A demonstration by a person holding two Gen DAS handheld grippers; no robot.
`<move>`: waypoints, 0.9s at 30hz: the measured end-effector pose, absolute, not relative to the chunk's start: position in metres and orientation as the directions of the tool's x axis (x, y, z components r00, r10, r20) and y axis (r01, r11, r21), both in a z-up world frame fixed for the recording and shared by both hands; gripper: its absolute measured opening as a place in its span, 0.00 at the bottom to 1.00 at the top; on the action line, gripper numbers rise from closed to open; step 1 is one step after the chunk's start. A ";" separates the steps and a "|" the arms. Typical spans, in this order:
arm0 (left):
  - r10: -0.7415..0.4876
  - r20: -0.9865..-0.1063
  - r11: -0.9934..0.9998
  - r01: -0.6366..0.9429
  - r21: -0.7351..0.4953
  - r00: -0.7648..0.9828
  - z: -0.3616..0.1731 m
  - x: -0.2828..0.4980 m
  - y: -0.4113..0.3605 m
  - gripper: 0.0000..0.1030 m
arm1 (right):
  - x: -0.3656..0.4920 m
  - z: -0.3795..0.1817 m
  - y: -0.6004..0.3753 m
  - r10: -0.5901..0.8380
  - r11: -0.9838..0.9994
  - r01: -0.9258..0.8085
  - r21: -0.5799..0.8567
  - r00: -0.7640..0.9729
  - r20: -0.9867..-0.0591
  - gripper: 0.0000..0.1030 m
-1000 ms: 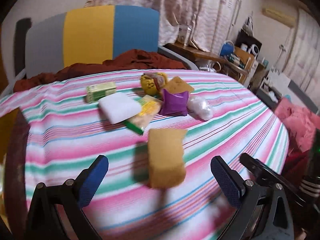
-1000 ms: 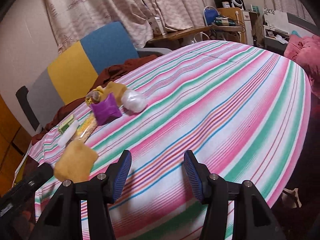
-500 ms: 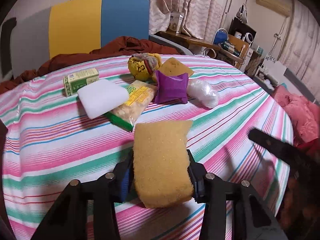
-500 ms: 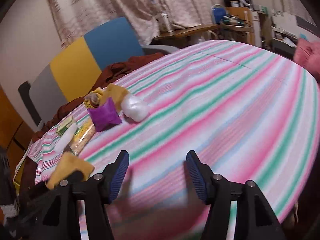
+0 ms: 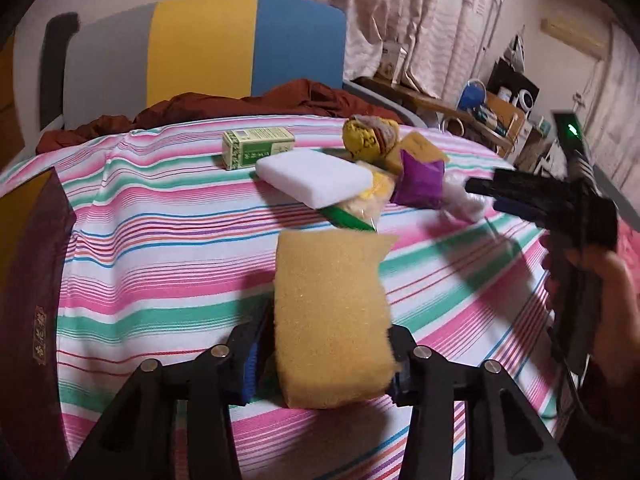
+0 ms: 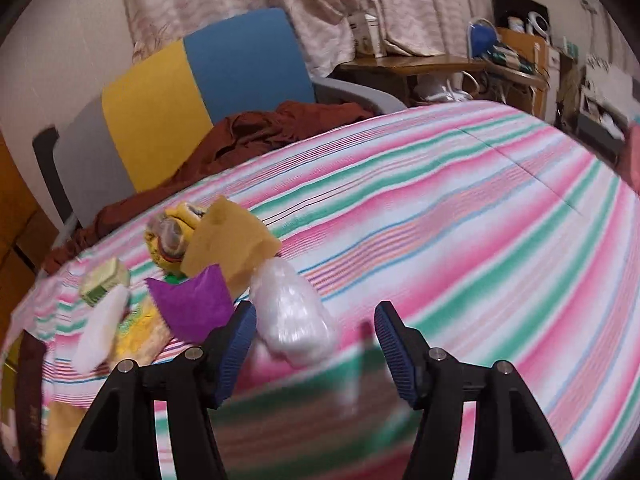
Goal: Organize objects
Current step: 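Grasp a yellow sponge with the left gripper while the right grasps the clear plastic bag, then carry the sponge and plastic bag over the gold tray with both grippers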
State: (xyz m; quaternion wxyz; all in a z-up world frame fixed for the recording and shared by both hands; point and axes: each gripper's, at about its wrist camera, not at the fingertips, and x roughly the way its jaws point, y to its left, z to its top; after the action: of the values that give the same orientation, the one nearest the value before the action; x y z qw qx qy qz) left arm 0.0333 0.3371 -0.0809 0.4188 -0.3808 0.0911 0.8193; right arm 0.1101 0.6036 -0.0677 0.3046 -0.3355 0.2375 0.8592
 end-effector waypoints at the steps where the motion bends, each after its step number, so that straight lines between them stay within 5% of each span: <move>1: 0.613 -0.703 -0.633 -0.756 -0.165 -0.360 -0.081 0.033 0.338 0.48 | 0.105 -0.072 0.606 0.353 -0.704 -0.682 0.199 -0.579 -0.734 0.61; 3: 0.617 -0.700 -0.632 -0.756 -0.169 -0.359 -0.082 0.033 0.338 0.48 | 0.103 -0.076 0.610 0.337 -0.691 -0.686 0.227 -0.584 -0.738 0.60; 8: 0.622 -0.694 -0.632 -0.755 -0.173 -0.361 -0.083 0.033 0.337 0.48 | 0.104 -0.077 0.606 0.334 -0.704 -0.672 0.228 -0.597 -0.729 0.38; 27: 0.640 -0.642 -0.665 -0.722 -0.189 -0.422 -0.075 0.034 0.317 0.44 | 0.133 -0.053 0.514 0.426 -0.767 -0.630 0.122 -0.641 -0.638 0.36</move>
State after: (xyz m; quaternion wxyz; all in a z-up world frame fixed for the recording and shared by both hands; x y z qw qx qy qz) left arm 0.0340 0.3165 -0.0748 0.4050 -0.3537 0.0578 0.8412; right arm 0.1327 0.5136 -0.0534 0.2966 -0.3021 0.1690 0.8900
